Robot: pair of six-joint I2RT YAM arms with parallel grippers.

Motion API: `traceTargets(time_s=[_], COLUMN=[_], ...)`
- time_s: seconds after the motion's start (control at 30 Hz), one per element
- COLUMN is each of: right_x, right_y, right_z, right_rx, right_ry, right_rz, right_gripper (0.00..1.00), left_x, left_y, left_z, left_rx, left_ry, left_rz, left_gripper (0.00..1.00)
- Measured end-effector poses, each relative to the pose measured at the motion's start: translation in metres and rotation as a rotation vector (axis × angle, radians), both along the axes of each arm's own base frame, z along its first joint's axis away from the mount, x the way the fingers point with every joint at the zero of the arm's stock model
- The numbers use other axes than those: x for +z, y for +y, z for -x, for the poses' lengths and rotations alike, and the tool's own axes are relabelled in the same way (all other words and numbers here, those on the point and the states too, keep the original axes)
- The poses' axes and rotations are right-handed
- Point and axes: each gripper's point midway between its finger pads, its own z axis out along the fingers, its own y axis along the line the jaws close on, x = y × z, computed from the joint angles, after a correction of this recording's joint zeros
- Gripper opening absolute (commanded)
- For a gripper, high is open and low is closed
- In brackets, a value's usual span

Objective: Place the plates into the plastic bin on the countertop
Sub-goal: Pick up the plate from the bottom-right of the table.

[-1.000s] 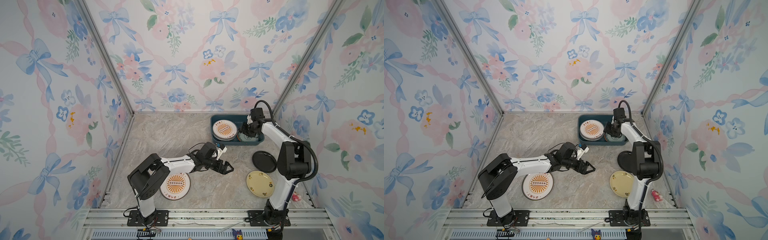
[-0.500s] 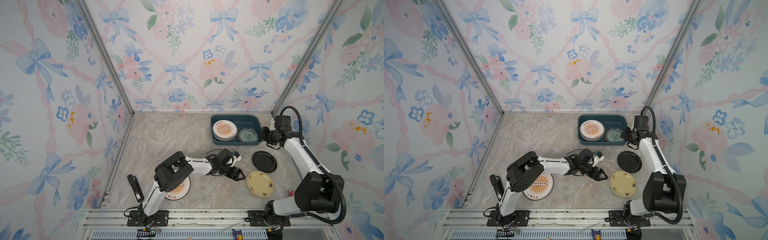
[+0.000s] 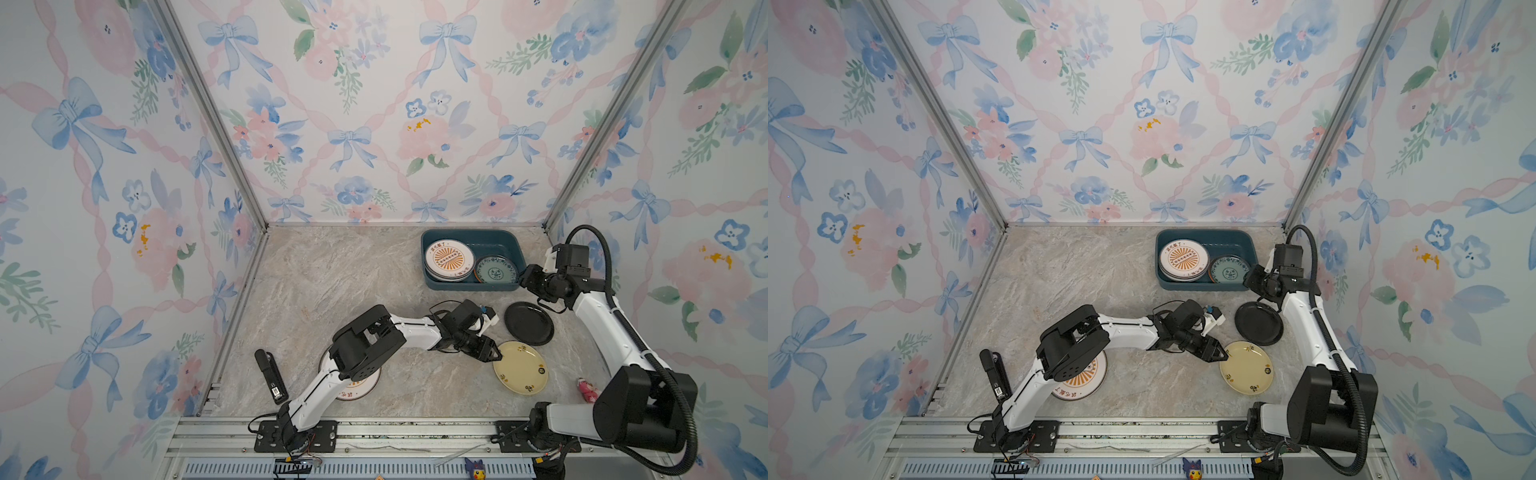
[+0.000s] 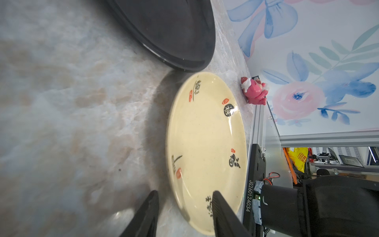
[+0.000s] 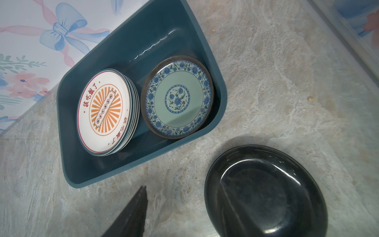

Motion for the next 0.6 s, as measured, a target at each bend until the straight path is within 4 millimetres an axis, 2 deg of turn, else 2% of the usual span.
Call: traceTargets(time_s=[0.27,0.37,0.6], right_x=[-0.013,-0.013,-0.014], right_y=[0.003,0.003,0.003], right_z=[0.005,0.005,0.006], right_rx=[0.009,0.009,0.009], right_ry=[0.020,0.019,0.012], right_rz=[-0.013,-0.013,-0.012], right_gripper=[0.54,0.53,0.54], left_x=[-0.007,-0.010,-0.010], left_y=[-0.009,-0.010,-0.012], left_z=[-0.004,-0.005,-0.005], left_rx=[0.007,0.016,0.016], left_ry=[0.000,-0.004,-0.006], left_rz=[-0.029,-0.048,-0.058], left_gripper=[0.23,0.09,0.04])
